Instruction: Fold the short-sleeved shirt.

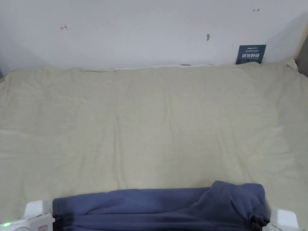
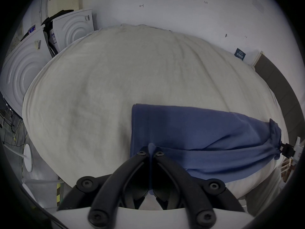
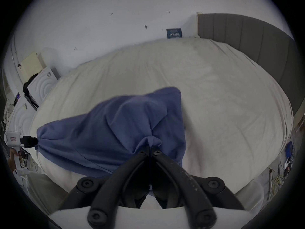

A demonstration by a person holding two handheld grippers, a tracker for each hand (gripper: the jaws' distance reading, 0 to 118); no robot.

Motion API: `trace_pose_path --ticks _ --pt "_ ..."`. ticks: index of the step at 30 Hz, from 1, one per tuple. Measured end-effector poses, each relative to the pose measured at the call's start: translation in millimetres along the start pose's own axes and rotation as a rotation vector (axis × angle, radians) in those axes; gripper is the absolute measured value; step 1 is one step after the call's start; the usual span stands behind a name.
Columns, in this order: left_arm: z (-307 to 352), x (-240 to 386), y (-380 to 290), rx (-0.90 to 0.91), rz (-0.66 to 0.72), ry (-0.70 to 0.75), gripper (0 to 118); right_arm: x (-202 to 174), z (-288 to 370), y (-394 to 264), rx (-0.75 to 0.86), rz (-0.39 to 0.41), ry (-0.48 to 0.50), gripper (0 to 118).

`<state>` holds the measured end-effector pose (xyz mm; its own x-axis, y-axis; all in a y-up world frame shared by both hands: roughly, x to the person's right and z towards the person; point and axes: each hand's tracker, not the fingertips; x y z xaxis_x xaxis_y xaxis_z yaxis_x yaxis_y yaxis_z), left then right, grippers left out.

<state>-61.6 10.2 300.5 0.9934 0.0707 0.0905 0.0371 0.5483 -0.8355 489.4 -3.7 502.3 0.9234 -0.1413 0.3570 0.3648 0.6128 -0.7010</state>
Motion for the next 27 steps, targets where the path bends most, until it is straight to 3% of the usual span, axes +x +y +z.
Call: trace_pose_path --ticks 3,4,5,6,7,8,9,18,21,23,24,25,26,27 --pt "3.4 1.3 6.0 0.007 0.016 0.009 10 -3.7 4.4 6.7 0.001 -0.014 -0.007 4" --pt "7.2 2.5 9.1 0.007 0.023 0.011 25 -5.5 10.2 11.0 0.013 -0.016 -0.009 11" --pt "20.3 8.1 12.3 0.026 0.042 0.013 49 -7.6 17.8 17.6 0.047 -0.01 -0.011 24" --pt "29.9 10.5 17.2 0.055 0.06 0.002 79 -10.3 25.4 25.7 0.084 0.001 -0.036 45" --pt "37.7 12.4 22.1 0.091 0.073 -0.019 108 -16.7 35.1 33.7 0.111 0.019 -0.054 75" --pt "48.9 15.8 28.9 0.149 0.081 -0.05 118 -21.4 45.5 43.6 0.157 0.038 -0.057 92" --pt "59.7 16.7 38.0 0.212 0.082 -0.074 118 -25.1 54.9 53.5 0.214 0.05 -0.054 104" --pt "146.7 74.5 94.8 0.681 0.008 -0.164 117 -82.4 142.9 132.5 0.64 0.13 -0.041 108" --pt "163.3 96.4 98.5 0.807 -0.039 -0.16 105 -100.7 154.5 141.3 0.732 0.183 -0.071 96" --pt "169.1 108.9 98.3 0.866 -0.059 -0.134 86 -111.3 158.5 144.1 0.75 0.206 -0.098 73" --pt "171.0 114.4 97.1 0.888 -0.077 -0.127 70 -115.9 160.3 144.8 0.762 0.212 -0.1 59" --pt "168.9 116.7 97.0 0.903 -0.09 -0.128 32 -118.9 161.3 144.9 0.772 0.215 -0.098 31" --pt "167.9 119.9 95.8 0.913 -0.101 -0.129 5 -120.9 161.9 144.2 0.783 0.22 -0.094 7" --pt "167.5 123.4 94.6 0.91 -0.108 -0.124 5 -122.1 161.9 143.9 0.788 0.219 -0.096 7"
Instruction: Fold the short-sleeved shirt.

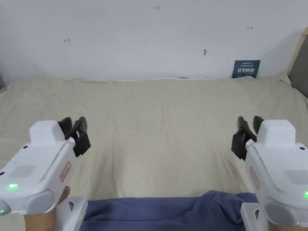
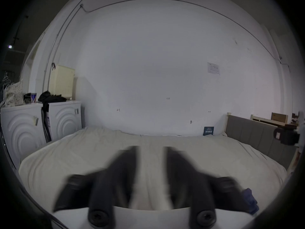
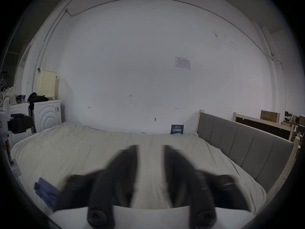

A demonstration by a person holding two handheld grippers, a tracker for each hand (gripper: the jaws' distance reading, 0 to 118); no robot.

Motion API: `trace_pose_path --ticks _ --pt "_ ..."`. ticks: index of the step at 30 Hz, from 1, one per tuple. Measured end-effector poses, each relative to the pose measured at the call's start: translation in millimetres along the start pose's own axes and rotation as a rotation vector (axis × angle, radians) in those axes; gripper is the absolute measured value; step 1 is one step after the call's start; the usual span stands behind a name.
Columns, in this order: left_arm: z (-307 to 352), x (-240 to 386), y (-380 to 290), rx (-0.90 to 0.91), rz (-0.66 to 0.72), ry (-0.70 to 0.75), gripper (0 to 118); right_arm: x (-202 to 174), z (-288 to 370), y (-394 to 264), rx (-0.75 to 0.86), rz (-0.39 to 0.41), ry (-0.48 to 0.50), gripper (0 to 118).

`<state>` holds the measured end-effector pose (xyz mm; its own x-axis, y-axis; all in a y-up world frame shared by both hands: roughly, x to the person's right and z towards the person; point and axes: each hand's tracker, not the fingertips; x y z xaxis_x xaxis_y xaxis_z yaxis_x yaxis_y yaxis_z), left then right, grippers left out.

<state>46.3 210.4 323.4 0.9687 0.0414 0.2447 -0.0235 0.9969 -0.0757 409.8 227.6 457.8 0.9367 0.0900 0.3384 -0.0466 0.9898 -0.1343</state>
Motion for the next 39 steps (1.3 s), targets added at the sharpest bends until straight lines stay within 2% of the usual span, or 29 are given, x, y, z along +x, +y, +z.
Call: trace_pose_path --ticks 1,8,10,15,20,22,23,24,25,26,27,28,35,36,38,39 --pt "-0.6 2.5 -0.7 -0.005 -0.005 0.003 0 -1.4 0.3 0.2 0.006 0.002 -0.002 2" --pt "-3.3 -7.2 -4.9 -0.083 -0.036 -0.01 0 -0.3 1.7 -2.9 0.013 0.009 0.011 1" --pt "-4.3 -21.6 -7.1 -0.164 0.037 -0.05 0 0.8 0.3 -5.4 -0.001 0.003 0.024 1" --pt "-10.1 -83.6 -34.3 -0.439 0.347 -0.212 0 -1.0 -2.4 -13.5 -0.036 0.015 0.033 1" --pt "-13.6 -138.7 -82.6 -0.654 0.395 -0.21 0 -2.3 -5.1 -20.9 -0.067 0.025 0.036 1" --pt "-13.8 -155.2 -99.9 -0.713 0.437 -0.199 6 -2.8 -7.6 -23.8 -0.083 0.029 0.037 1" --pt "-14.5 -162.7 -108.3 -0.736 0.45 -0.191 14 -3.5 -8.7 -25.0 -0.093 0.034 0.035 1" --pt "-15.7 -169.9 -116.4 -0.762 0.471 -0.209 29 -4.5 -9.1 -26.2 -0.099 0.036 0.032 1" --pt "-17.0 -175.9 -123.9 -0.773 0.493 -0.212 65 -5.0 -9.5 -27.4 -0.103 0.036 0.03 1" --pt "-21.3 -183.9 -135.2 -0.804 0.519 -0.22 89 -5.4 -10.5 -28.6 -0.109 0.035 0.031 1" --pt "-24.6 -187.8 -144.6 -0.84 0.532 -0.193 107 -5.9 -12.0 -29.6 -0.114 0.036 0.031 1" --pt "-27.2 -190.3 -152.2 -0.858 0.526 -0.176 111 -6.7 -13.2 -30.5 -0.12 0.04 0.031 1" --pt "-45.8 -204.5 -198.2 -0.929 0.529 -0.122 104 -10.0 -25.3 -38.9 -0.164 0.049 0.025 1" --pt "-47.4 -205.8 -204.0 -0.936 0.537 -0.125 98 -10.7 -26.3 -40.5 -0.169 0.051 0.025 1" --pt "-46.8 -203.8 -212.7 -0.938 0.542 -0.134 72 -12.0 -28.2 -42.8 -0.178 0.056 0.026 1" --pt "-45.1 -199.1 -214.5 -0.937 0.506 -0.101 64 -12.4 -29.0 -44.0 -0.183 0.057 0.027 1"
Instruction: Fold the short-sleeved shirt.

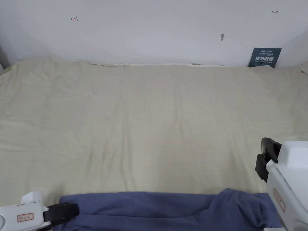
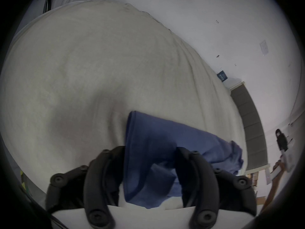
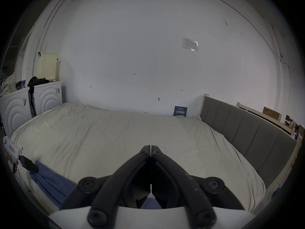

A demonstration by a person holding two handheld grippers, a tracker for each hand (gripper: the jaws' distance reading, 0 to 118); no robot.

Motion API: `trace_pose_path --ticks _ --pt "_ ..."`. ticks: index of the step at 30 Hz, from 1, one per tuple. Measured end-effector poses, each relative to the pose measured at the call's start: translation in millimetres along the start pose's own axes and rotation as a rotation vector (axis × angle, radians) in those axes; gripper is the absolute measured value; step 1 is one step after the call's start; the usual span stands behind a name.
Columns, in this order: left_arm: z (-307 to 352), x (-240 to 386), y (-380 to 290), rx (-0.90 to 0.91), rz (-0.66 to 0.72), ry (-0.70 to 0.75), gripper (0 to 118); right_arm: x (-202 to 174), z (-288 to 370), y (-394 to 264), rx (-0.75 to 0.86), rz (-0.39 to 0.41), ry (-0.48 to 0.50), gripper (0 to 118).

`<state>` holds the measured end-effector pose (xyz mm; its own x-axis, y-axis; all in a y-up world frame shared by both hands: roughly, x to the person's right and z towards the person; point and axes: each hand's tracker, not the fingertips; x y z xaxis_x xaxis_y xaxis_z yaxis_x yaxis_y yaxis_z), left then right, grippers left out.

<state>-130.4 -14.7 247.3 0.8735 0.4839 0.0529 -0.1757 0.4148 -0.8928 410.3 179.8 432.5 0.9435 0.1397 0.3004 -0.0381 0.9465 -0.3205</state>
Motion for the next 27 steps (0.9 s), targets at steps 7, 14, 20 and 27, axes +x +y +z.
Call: trace_pose_path --ticks 7,14,20,27 --pt "6.6 15.4 -8.6 0.016 -0.053 0.049 10 -0.2 -3.4 -3.3 -0.017 -0.026 0.014 1" --pt "39.6 63.8 -12.2 0.149 -0.139 0.081 7 2.5 0.1 1.0 -0.006 -0.051 0.032 1" --pt "89.4 68.3 8.1 0.233 -0.178 0.085 7 8.6 6.7 6.7 0.026 -0.063 0.037 1" --pt "102.9 36.5 19.9 0.239 -0.092 0.214 7 24.1 14.2 3.6 0.036 -0.085 0.023 1"
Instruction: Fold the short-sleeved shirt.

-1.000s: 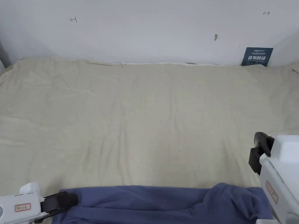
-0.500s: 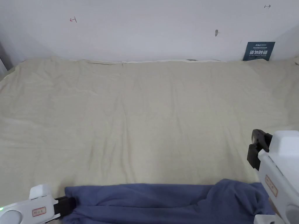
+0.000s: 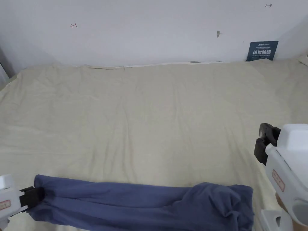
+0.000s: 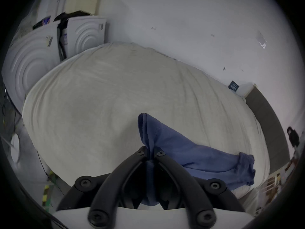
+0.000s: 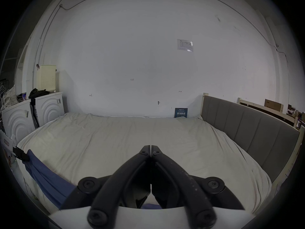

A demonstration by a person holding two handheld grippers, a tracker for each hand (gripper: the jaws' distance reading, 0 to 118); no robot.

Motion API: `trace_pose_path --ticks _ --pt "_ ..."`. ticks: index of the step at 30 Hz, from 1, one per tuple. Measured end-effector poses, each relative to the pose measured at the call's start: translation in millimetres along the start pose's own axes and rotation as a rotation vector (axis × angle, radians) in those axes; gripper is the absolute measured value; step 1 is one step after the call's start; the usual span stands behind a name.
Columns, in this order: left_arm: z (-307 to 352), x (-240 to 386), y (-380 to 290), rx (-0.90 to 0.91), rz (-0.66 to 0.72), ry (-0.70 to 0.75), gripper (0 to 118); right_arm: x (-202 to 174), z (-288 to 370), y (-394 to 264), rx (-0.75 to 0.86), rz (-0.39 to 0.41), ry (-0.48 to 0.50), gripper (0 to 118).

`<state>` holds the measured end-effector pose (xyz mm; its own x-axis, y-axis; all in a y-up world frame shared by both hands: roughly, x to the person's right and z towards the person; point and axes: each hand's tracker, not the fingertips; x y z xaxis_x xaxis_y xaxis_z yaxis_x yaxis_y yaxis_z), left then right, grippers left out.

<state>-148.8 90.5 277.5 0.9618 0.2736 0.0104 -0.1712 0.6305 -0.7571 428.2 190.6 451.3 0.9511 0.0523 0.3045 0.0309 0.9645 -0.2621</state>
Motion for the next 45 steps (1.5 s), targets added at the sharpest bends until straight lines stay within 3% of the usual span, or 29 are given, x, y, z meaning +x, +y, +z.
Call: trace_pose_path --ticks 3,13,21,22,23,24,25,28,30,32,36,39,41,42,45 --pt "-1.5 14.3 -7.8 -0.011 0.019 -0.032 7 7.7 4.4 -1.6 0.003 -0.005 -0.014 1" --pt "-33.7 162.5 -48.3 -0.17 -0.094 -0.315 7 23.9 15.1 -3.8 0.003 -0.006 -0.031 1" --pt "-76.8 238.1 -87.9 -0.264 -0.145 -0.418 11 35.6 22.3 -5.5 0.0 -0.006 -0.048 1" --pt "-78.9 241.7 -90.2 -0.271 -0.151 -0.419 26 37.4 22.5 -5.9 -0.001 -0.006 -0.05 1" --pt "-80.4 245.6 -92.2 -0.27 -0.155 -0.406 50 39.6 23.0 -6.4 -0.001 -0.007 -0.055 1" --pt "-69.4 254.5 -94.9 -0.265 -0.159 -0.391 50 41.6 23.5 -7.1 -0.001 -0.012 -0.062 1" --pt "-68.9 257.3 -95.6 -0.259 -0.165 -0.38 61 43.5 23.7 -7.7 -0.001 -0.016 -0.065 1" --pt "-65.9 261.4 -94.7 -0.252 -0.182 -0.368 118 48.3 24.4 -9.8 -0.007 -0.028 -0.071 1" --pt "-58.7 260.8 -89.5 -0.212 -0.198 -0.391 118 49.6 25.4 -10.6 -0.007 -0.029 -0.072 1" --pt "-45.2 259.9 -84.7 -0.179 -0.21 -0.377 117 50.5 25.9 -11.1 -0.006 -0.031 -0.071 1" --pt "-16.0 252.1 -77.0 0.082 -0.224 -0.29 110 49.6 27.1 -10.5 -0.003 -0.036 -0.066 1" --pt "-3.1 243.9 -73.7 0.235 -0.252 -0.203 76 48.6 27.6 -10.2 -0.001 -0.037 -0.061 1" --pt "-7.2 235.0 -74.3 0.27 -0.285 -0.136 18 47.9 27.8 -10.2 -0.001 -0.037 -0.059 1" --pt "-10.8 233.5 -74.9 0.26 -0.305 -0.104 0 47.6 28.0 -10.3 0.0 -0.037 -0.057 1" --pt "-29.8 223.1 -80.3 0.181 -0.311 -0.108 0 46.7 28.1 -10.5 0.0 -0.04 -0.054 1"
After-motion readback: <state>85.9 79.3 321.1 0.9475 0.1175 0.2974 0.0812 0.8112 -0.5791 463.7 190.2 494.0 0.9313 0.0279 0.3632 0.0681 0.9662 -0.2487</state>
